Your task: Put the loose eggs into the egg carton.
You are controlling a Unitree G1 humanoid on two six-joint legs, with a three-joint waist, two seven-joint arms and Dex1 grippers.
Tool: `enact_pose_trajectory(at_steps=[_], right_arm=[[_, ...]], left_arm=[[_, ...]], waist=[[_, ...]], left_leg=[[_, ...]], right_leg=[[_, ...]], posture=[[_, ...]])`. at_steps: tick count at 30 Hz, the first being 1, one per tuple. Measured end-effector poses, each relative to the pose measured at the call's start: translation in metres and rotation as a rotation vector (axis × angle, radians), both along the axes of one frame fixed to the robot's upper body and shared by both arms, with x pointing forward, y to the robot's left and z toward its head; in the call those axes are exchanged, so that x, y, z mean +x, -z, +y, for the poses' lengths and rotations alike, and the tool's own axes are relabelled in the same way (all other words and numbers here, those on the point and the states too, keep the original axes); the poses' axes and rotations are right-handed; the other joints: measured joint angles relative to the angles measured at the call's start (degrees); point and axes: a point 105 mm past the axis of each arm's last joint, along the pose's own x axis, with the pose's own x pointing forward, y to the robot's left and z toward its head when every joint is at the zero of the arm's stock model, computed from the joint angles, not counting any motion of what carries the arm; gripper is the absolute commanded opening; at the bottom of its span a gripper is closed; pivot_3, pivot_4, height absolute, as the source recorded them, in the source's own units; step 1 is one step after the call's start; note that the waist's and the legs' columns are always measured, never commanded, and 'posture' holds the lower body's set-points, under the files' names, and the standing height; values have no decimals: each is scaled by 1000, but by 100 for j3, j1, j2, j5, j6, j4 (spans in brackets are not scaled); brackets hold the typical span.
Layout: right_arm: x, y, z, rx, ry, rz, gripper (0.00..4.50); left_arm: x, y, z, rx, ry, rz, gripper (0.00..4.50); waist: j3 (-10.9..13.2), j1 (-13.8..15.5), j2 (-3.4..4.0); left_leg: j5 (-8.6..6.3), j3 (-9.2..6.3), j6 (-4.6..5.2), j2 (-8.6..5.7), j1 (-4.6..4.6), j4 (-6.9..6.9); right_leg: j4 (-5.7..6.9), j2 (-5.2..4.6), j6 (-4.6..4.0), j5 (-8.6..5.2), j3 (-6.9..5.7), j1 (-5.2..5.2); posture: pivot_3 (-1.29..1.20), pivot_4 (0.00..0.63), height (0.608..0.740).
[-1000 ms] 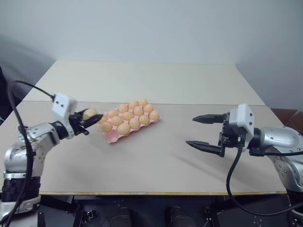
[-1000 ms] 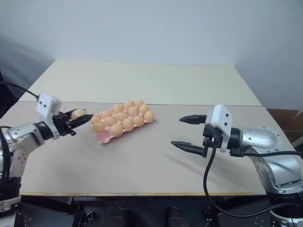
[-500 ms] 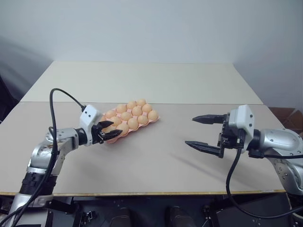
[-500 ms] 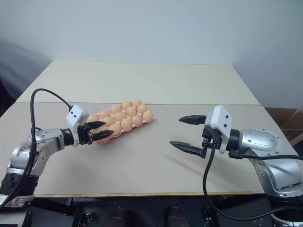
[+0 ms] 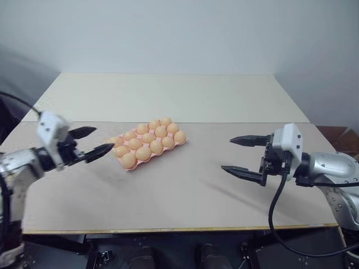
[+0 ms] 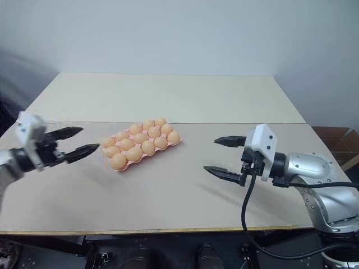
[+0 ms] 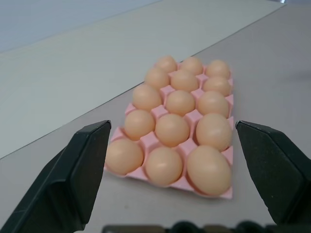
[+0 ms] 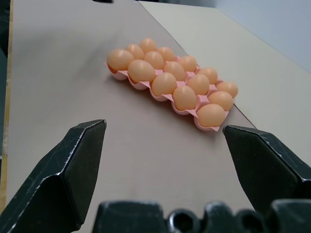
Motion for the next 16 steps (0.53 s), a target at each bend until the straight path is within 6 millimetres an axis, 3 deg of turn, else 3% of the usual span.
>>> enact_pose_trajectory(at_steps=[4,8,16], right_arm=[[1,0,-3,3,7,4,4500],[-1,8,-5,13,17,39,4500],[5,9,-8,13,10,62,4500]], left_arm=[[-37,6,6,-15,-25,33,4478],[-65,12,-4,-70,-32,60,4478],[-80,4,-10,-64,-59,55,4478]], waist=[[0,2,0],[0,60,-1],[-1,13,0]], left_leg=[[0,2,-1,2,-1,0],[-1,0,-1,2,0,0],[-1,3,-1,2,5,0]], right_leg=[[-2,-1,-24,-15,1,-3],[-2,-1,-29,-19,-3,0],[-2,4,-31,-20,6,-2]], posture=[[0,150,740],[0,150,740],[0,150,740]])
